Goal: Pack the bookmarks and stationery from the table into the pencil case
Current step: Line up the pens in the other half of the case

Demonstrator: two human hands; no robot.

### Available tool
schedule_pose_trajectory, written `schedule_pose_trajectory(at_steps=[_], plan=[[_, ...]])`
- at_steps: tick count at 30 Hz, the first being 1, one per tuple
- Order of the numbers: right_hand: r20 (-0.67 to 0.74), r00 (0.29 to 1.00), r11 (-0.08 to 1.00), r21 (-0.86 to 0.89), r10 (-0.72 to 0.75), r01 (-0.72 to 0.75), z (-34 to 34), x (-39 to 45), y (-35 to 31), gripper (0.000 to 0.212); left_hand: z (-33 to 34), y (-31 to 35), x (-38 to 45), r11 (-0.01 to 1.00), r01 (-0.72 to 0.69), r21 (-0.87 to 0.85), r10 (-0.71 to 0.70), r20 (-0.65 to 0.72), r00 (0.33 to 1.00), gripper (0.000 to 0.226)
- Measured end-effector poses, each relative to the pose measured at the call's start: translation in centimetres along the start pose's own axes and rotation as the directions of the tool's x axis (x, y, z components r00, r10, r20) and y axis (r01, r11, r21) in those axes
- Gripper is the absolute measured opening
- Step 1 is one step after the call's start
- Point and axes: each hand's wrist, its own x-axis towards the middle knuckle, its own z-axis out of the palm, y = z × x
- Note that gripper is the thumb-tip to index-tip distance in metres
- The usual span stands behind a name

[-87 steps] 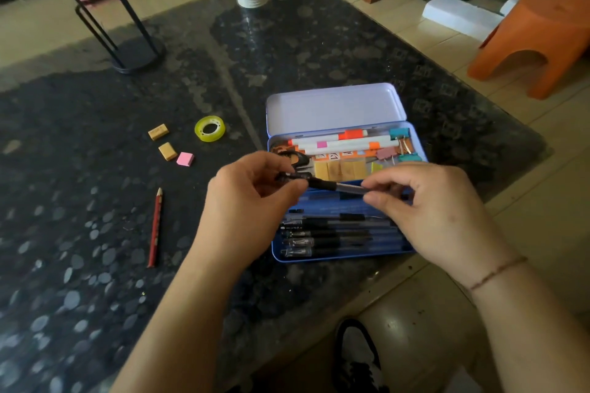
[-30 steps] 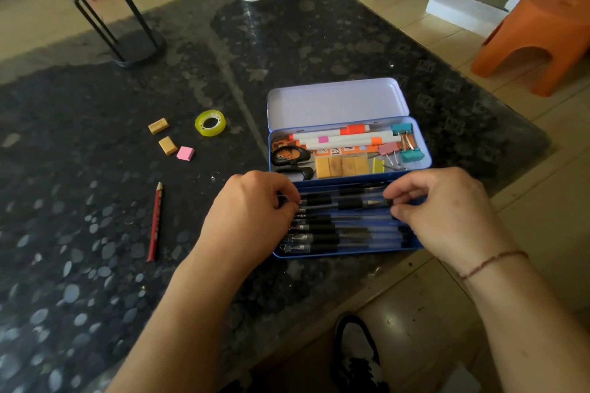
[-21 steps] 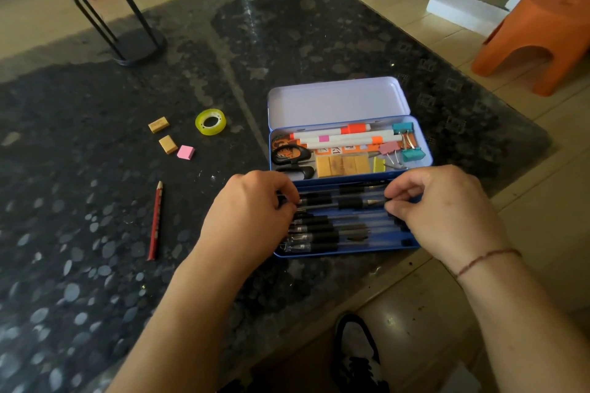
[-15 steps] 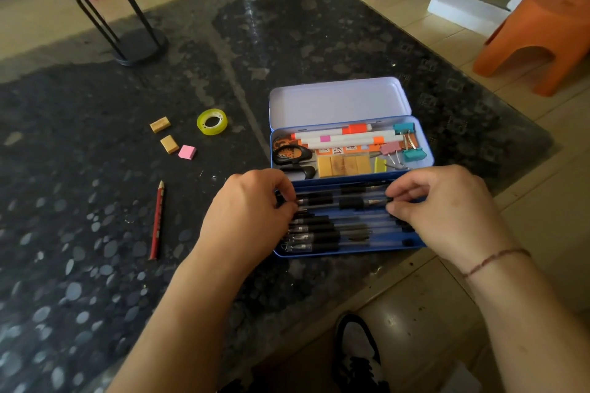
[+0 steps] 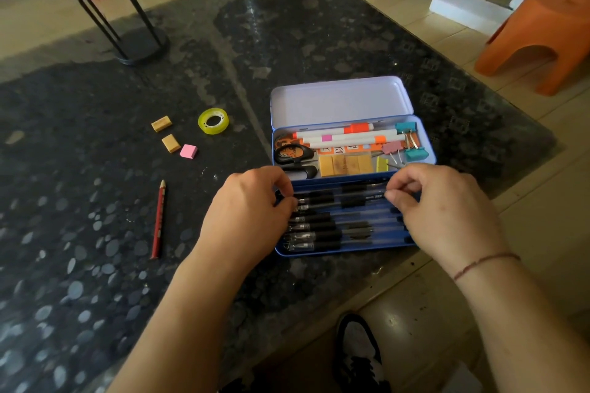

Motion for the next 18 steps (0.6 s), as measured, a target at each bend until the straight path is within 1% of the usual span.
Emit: schedule_pose_trajectory(at_steps=[4, 7, 9, 11, 14, 18], plan=[[-0.018, 1.0, 0.999, -0.033, -0.019, 0.018, 0.3, 0.1, -0.5, 0.012, -0.3, -0.3, 0.1, 1.0, -0.021, -0.022, 0.021, 0.009, 1.0, 0.022], [-0.046, 0.999, 1.0, 0.007, -0.012, 0.012, -0.5, 0.1, 0.1, 0.009, -0.8, -0.6, 0.1, 0.999, -0.04, -0.007, 0.04, 0.103, 0.994, 0.021], [-0.061, 0.998, 1.0, -0.004, 0.004, -0.004, -1.3, -0.2, 0.7, 0.012, -0.9, -0.8, 0.1, 0.998, -0.055, 0.011, 0.053, 0.149, 0.987, 0.021], [-0.022, 0.999, 0.999, -0.021, 0.033, -0.034, -1.5, -0.4, 0.7, 0.016, -0.9, -0.9, 0.0, 0.997, -0.067, 0.034, 0.061, 0.153, 0.986, 0.02], [0.048, 0.997, 0.998, -0.025, 0.06, -0.059, -1.0, -0.4, 0.1, 0.016, -0.8, -0.8, 0.1, 0.997, -0.064, 0.035, 0.058, 0.142, 0.988, 0.021], [0.013, 0.999, 0.999, 0.011, 0.035, -0.035, -0.6, -0.2, -0.3, 0.014, -0.9, -0.8, 0.1, 0.996, -0.073, 0.046, 0.065, 0.149, 0.987, 0.019]])
